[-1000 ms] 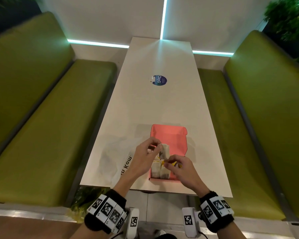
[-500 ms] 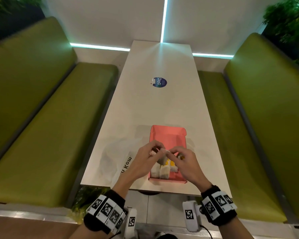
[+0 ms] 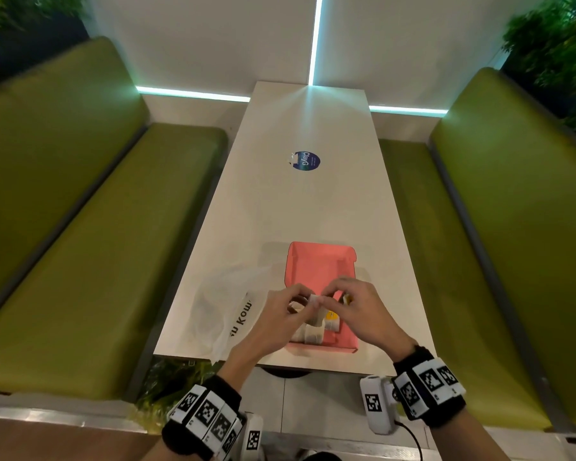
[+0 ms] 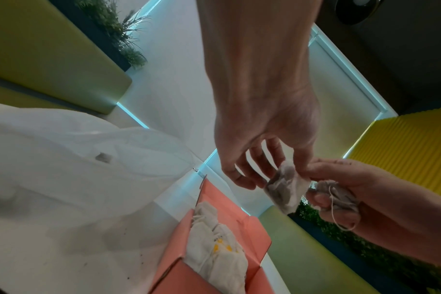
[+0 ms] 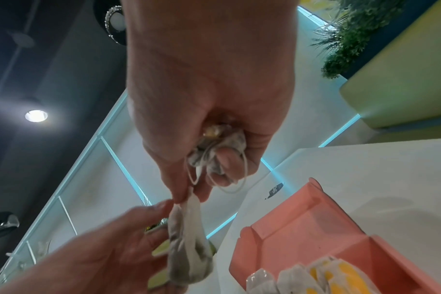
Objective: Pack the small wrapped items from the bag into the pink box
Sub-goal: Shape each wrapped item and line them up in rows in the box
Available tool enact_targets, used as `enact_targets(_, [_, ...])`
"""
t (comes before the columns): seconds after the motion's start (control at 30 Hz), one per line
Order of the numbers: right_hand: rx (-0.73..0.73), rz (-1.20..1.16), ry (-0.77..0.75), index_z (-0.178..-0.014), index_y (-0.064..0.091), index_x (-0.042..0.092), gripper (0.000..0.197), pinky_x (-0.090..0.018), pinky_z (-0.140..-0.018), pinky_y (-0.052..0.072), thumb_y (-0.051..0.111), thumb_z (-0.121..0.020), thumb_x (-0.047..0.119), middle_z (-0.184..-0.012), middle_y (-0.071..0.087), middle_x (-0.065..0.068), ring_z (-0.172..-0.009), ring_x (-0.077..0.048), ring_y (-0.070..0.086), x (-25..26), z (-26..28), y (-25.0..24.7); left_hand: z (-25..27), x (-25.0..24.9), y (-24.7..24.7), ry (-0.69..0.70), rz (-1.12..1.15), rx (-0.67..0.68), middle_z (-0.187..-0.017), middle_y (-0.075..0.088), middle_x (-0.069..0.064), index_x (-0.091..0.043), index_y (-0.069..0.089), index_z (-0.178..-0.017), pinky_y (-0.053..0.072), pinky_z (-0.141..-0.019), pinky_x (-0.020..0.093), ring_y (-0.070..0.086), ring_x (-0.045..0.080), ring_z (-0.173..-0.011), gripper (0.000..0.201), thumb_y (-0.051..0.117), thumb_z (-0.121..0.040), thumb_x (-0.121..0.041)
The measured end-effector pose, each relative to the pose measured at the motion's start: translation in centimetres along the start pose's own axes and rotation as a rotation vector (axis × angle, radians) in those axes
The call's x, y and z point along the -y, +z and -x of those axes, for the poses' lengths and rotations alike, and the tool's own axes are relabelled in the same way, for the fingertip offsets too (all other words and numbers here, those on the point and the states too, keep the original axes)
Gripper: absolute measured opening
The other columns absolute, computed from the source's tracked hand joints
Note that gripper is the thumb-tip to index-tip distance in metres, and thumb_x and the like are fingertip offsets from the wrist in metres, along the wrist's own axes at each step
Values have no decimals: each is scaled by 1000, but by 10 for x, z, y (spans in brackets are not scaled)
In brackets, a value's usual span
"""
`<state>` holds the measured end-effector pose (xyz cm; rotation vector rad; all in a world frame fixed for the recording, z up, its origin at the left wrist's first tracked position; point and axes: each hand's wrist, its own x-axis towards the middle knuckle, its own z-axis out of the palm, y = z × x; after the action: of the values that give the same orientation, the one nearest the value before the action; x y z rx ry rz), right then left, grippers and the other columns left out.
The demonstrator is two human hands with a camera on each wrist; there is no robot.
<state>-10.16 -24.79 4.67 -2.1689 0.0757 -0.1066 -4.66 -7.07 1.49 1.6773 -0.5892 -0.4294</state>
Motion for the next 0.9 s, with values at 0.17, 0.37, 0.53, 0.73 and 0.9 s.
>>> enact_targets(0.17, [-13, -6, 2, -80, 75, 21, 7, -18, -69, 45, 74, -87, 23, -81, 69, 12, -79, -6, 61, 6, 0, -8, -2, 7, 1, -18, 10, 34, -86, 71, 1, -13, 67, -92, 49, -73, 20, 68, 11, -82, 12, 62, -98, -22])
enact_targets(0.37, [-46, -10, 15, -81, 73, 19, 7, -18, -70, 45, 72, -89, 17, -79, 68, 15, -78, -4, 59, 5, 5, -8, 0, 8, 6, -21, 59, 38, -85, 71, -1, -15, 66, -93, 50, -73, 22, 68, 15, -81, 10, 59, -100, -18])
enact_targets(0.53, [-68, -19, 0, -81, 70, 19, 11, -12, -70, 41, 70, -90, 14, -82, 66, 20, -79, -1, 59, 8, 6, -14, 2, 17, 12, -75, 39, 80, -94, 64, 10, -13, 63, -93, 54, -65, 29, 65, 18, -83, 10, 58, -99, -18])
enact_targets(0.73, [-31, -1, 35, -94, 69, 28, 4, -15, -71, 43, 69, -91, 24, -85, 66, 17, -80, -2, 58, 5, 4, -21, 4, 17, 14, -81, 154, 55, -93, 55, 27, 2, 59, -94, 50, -56, 34, 60, 18, -74, 21, 59, -100, -18])
enact_targets(0.9, [50, 34, 52, -87, 74, 21, 7, -12, -69, 41, 69, -91, 22, -81, 70, 12, -78, 1, 58, 2, 4, -18, 2, 9, 14, -77, 224, 59, -93, 61, 22, -3, 65, -100, 50, -54, 30, 63, 21, -78, 20, 63, -97, -22])
